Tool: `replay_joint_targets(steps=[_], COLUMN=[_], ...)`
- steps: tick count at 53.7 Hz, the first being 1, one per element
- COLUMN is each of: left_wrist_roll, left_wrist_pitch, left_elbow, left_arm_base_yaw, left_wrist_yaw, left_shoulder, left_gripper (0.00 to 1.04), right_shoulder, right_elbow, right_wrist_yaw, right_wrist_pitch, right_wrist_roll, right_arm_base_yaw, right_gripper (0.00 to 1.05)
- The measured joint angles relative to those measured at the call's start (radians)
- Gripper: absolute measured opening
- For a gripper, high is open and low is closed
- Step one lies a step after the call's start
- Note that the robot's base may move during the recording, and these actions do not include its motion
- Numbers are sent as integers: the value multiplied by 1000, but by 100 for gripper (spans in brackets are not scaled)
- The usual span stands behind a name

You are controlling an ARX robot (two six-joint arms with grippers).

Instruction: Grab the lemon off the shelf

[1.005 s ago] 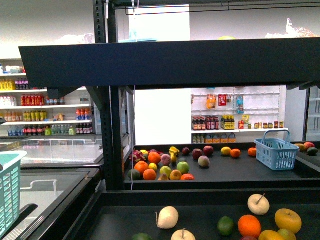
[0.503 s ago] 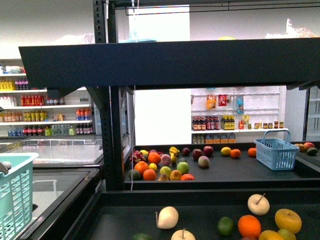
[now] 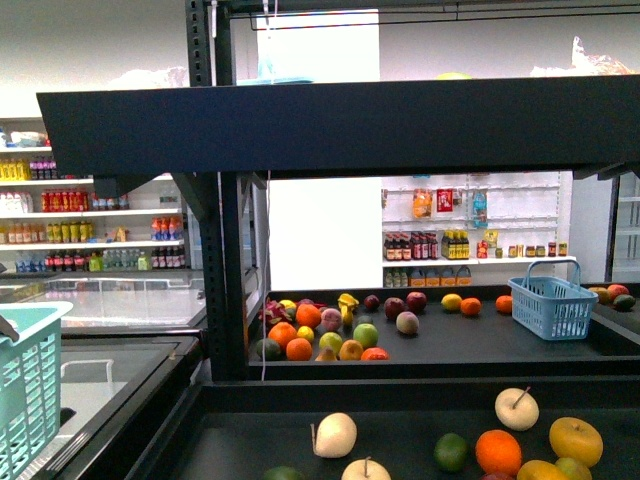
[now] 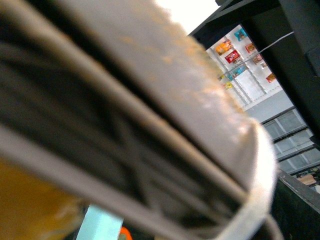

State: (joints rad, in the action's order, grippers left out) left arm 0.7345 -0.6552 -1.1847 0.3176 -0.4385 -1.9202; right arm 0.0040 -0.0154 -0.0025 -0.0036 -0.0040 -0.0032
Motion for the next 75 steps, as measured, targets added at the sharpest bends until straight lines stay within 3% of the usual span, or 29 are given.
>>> replay_joint_targets(steps=[26, 44, 58, 70, 73, 75], left_wrist_roll=[-88, -122, -176, -287, -401, -476], left_wrist_pitch=[76, 209, 391, 521, 579, 618], left_elbow=[38, 106, 235, 413, 453, 497], left_arm_base_yaw=[45, 64, 57, -101, -139, -192], left_wrist_yaw=[-52, -29, 181, 396, 335, 377], left_shoulder=[141, 267, 550, 986, 1096, 1178], left_gripper=[97, 97, 97, 97, 88, 81], right_shoulder=[0, 0, 0, 0, 0, 0], right_elbow=[0, 0, 0, 0, 0, 0], right_wrist_yaw=[0, 0, 0, 0, 0, 0], right_wrist_pitch=[0, 0, 0, 0, 0, 0], right_wrist_roll=[0, 0, 0, 0, 0, 0], right_arm_base_yaw=[0, 0, 0, 0, 0, 0], right_gripper=[97, 97, 97, 97, 97, 97])
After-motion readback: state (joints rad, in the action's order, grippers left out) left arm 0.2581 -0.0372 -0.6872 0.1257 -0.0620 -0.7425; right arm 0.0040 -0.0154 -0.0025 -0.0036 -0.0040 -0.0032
